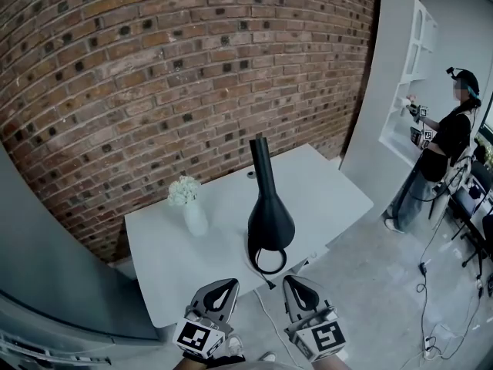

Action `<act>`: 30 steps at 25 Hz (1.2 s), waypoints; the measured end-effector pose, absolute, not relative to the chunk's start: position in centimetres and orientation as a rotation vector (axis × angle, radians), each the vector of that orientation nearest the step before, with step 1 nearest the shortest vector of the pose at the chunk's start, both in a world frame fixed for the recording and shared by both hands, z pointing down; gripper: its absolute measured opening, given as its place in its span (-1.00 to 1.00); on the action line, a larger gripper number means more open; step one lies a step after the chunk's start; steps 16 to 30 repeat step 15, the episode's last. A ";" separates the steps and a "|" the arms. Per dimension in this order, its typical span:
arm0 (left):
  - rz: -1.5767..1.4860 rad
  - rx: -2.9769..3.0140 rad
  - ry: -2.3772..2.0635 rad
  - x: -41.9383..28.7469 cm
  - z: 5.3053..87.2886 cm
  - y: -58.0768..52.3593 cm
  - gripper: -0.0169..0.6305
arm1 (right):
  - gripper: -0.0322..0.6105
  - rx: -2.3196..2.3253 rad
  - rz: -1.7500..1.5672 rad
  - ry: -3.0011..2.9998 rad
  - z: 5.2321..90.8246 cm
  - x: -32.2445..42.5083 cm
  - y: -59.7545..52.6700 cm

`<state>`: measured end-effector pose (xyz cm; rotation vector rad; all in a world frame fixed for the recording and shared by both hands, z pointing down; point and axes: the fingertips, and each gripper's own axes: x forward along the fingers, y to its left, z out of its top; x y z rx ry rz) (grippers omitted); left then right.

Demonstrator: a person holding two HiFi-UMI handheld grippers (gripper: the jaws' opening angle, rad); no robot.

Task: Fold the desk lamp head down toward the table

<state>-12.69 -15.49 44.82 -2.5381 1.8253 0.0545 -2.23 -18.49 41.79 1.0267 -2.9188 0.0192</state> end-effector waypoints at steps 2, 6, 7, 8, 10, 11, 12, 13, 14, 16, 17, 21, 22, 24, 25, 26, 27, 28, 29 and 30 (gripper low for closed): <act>0.057 -2.540 1.819 -12.8 44.8 -15.7 -0.92 | -0.85 1.026 0.016 -2.923 41.8 -2.5 -18.6; 0.060 -2.546 1.806 -12.8 44.8 -15.9 -0.92 | -0.85 1.042 0.019 -2.915 41.8 -2.5 -18.8; 0.059 -2.548 1.802 -12.9 44.7 -16.0 -0.92 | -0.85 1.044 0.018 -2.915 41.8 -2.5 -18.8; 0.060 -2.550 1.799 -13.0 44.8 -16.1 -0.92 | -0.85 1.045 0.016 -2.917 41.8 -2.7 -18.8; 0.065 -2.555 1.796 -13.2 44.8 -16.2 -0.92 | -0.85 1.046 0.014 -2.919 41.8 -2.9 -18.9; 0.069 -2.556 1.795 -13.2 44.8 -16.3 -0.92 | -0.85 1.047 0.016 -2.918 41.7 -3.0 -18.9; 0.072 -2.557 1.796 -13.3 44.9 -16.3 -0.92 | -0.85 1.048 0.023 -2.917 41.7 -3.0 -18.9; 0.073 -2.559 1.799 -13.3 44.9 -16.4 -0.92 | -0.85 1.051 0.032 -2.915 41.6 -2.9 -18.9; 0.074 -2.562 1.801 -13.3 45.0 -16.5 -0.92 | -0.85 1.056 0.041 -2.912 41.6 -2.9 -18.9; 0.075 -2.565 1.803 -13.3 45.1 -16.6 -0.92 | -0.85 1.062 0.051 -2.909 41.5 -2.8 -19.0; 0.075 -2.565 1.803 -13.3 45.1 -16.6 -0.92 | -0.85 1.062 0.051 -2.909 41.5 -2.8 -19.0; 0.075 -2.565 1.803 -13.3 45.1 -16.6 -0.92 | -0.85 1.062 0.051 -2.909 41.5 -2.8 -19.0; 0.075 -2.565 1.803 -13.3 45.1 -16.6 -0.92 | -0.85 1.062 0.051 -2.909 41.5 -2.8 -19.0; 0.075 -2.565 1.803 -13.3 45.1 -16.6 -0.92 | -0.85 1.062 0.051 -2.909 41.5 -2.8 -19.0; 0.075 -2.565 1.803 -13.3 45.1 -16.6 -0.92 | -0.85 1.062 0.051 -2.909 41.5 -2.8 -19.0; 0.075 -2.565 1.803 -13.3 45.1 -16.6 -0.92 | -0.85 1.062 0.051 -2.909 41.5 -2.8 -19.0; 0.075 -2.565 1.803 -13.3 45.1 -16.6 -0.92 | -0.85 1.062 0.051 -2.909 41.5 -2.8 -19.0; 0.075 -2.565 1.803 -13.3 45.1 -16.6 -0.92 | -0.85 1.062 0.051 -2.909 41.5 -2.8 -19.0; 0.075 -2.565 1.803 -13.3 45.1 -16.6 -0.92 | -0.85 1.062 0.051 -2.909 41.5 -2.8 -19.0; 0.075 -2.565 1.803 -13.3 45.1 -16.6 -0.92 | -0.85 1.062 0.051 -2.909 41.5 -2.8 -19.0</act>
